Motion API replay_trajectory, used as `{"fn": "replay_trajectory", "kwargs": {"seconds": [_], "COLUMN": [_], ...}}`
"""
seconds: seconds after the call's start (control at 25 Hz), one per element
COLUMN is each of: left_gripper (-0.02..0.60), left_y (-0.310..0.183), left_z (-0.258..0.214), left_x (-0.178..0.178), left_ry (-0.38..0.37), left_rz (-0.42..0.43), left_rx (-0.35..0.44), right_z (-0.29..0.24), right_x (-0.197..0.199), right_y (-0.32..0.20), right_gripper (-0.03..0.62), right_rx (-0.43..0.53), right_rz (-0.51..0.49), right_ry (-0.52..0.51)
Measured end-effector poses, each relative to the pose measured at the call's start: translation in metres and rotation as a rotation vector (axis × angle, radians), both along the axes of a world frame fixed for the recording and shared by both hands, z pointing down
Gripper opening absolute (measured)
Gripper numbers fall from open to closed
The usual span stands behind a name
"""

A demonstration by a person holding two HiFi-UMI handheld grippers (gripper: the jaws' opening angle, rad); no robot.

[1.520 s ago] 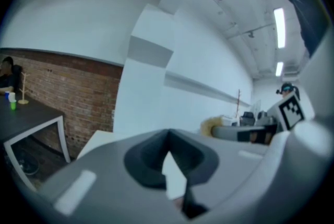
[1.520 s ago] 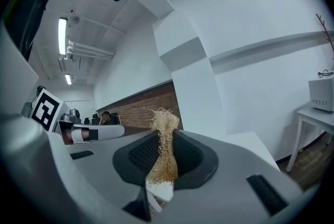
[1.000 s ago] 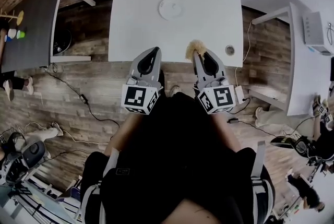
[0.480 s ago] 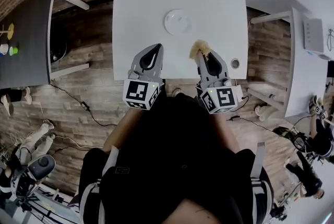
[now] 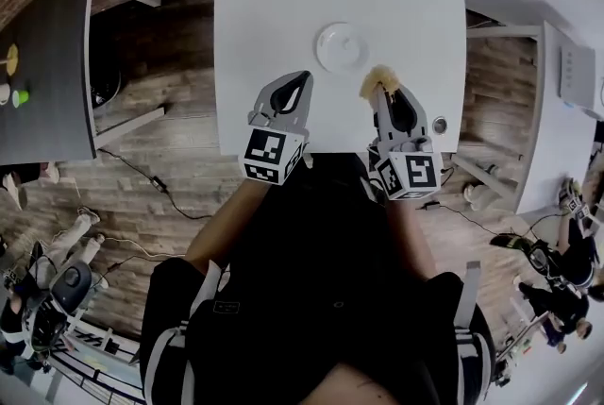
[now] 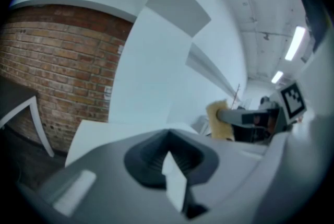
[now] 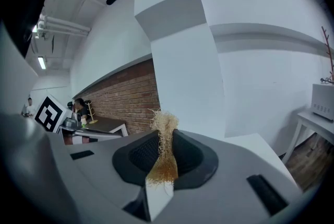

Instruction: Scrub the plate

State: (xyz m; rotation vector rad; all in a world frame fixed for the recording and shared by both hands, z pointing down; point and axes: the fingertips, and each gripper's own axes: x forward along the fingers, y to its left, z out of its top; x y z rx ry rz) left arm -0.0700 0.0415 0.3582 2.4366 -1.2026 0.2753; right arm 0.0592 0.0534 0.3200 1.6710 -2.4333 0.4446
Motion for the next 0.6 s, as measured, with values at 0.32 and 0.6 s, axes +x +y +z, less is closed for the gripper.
{"fn": "replay_trajectory", "kwargs": {"seconds": [0.32, 0.6], "left_gripper": [0.003, 0.004], "left_y": [-0.027, -0.039], "left_z": [0.058, 0.118], "left_x": [0.004, 0.023], "left_ry": [-0.047, -0.027], "left_rz": [-0.043, -0.076], "left_rx": [-0.136, -0.305], "right_z": [0.039, 0.083], "right_x": [0.0, 0.013], "right_y": [-0.036, -0.054], "right_gripper": [0.061, 0.061], "right_rx": [-0.057, -0.139], "right_rz": [-0.06, -0.083], "right_ry": [-0.006, 0.002]}}
